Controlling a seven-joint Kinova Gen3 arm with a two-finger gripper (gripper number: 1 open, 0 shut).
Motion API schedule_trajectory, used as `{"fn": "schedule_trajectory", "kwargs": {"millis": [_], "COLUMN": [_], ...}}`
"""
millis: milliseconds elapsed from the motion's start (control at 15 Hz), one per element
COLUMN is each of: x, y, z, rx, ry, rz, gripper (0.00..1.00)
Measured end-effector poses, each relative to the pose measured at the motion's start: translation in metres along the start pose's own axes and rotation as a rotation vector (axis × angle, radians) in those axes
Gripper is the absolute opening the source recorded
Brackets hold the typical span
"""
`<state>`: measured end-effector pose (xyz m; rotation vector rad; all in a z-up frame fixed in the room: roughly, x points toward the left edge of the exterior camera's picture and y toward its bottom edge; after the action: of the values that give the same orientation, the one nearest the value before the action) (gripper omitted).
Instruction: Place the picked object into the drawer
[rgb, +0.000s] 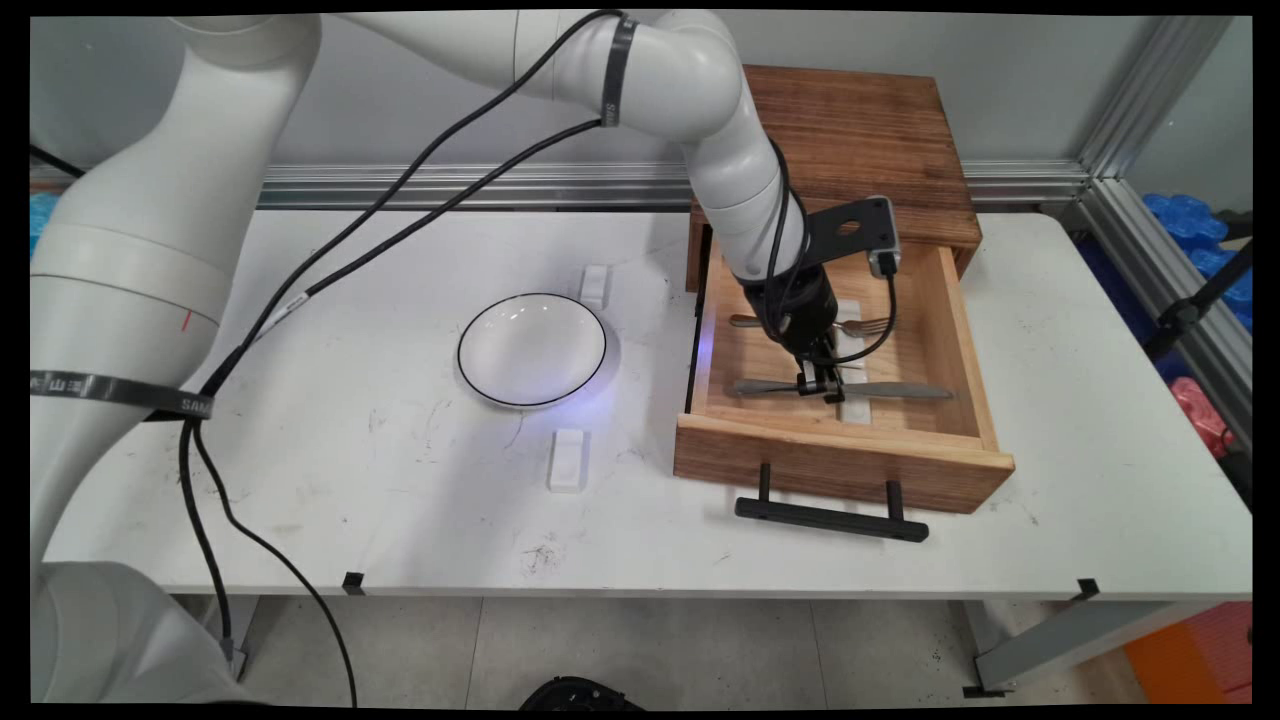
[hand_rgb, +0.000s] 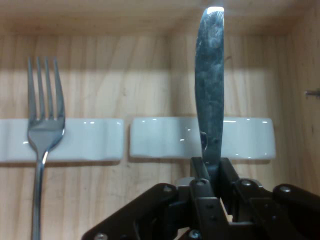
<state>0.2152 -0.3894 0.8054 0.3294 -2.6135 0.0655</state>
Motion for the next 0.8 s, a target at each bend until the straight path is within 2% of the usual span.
{"fn": "schedule_trajectory", "kwargs": {"millis": [800], "x": [-0.0052], "y": [0.0026], "z": [0.0046], "rx": [0.006], "ry": [0.009], "rz": [0.006], "gripper": [0.0]}}
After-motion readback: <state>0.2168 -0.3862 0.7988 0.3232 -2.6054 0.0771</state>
